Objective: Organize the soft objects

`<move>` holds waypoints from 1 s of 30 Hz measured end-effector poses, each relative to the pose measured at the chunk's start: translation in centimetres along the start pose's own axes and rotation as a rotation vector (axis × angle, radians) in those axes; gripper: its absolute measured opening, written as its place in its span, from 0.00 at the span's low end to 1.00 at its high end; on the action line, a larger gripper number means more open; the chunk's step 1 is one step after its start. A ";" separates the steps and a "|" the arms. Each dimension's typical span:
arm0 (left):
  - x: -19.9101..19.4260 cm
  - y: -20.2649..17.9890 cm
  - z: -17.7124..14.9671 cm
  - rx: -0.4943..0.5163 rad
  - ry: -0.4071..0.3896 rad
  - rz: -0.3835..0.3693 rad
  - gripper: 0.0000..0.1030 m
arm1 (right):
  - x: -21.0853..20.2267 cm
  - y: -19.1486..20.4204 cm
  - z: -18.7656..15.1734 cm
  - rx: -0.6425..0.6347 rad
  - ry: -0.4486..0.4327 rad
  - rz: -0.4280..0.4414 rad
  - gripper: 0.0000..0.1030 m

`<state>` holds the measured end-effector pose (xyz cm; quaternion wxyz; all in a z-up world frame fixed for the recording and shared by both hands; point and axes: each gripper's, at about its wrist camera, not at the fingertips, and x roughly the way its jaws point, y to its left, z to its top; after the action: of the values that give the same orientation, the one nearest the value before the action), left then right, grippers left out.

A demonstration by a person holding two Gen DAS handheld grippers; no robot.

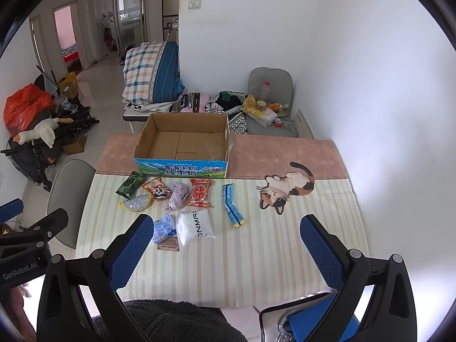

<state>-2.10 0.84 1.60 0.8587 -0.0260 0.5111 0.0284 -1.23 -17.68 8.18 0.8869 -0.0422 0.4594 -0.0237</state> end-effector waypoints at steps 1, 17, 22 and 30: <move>0.0 0.0 0.0 0.000 0.001 -0.001 1.00 | 0.0 0.0 0.0 0.001 -0.001 0.000 1.00; 0.1 0.0 0.3 0.007 0.004 -0.008 1.00 | -0.2 0.2 -0.3 0.006 -0.002 -0.005 1.00; 0.2 0.0 0.4 0.006 0.006 -0.008 1.00 | -0.1 0.2 -0.2 0.007 0.004 -0.001 1.00; 0.5 0.1 0.4 0.010 0.010 -0.009 1.00 | 0.2 0.5 0.2 0.011 0.008 0.003 1.00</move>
<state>-1.55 1.02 1.32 0.8564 -0.0240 0.5153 0.0218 -1.01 -17.16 8.10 0.8854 -0.0365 0.4627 -0.0250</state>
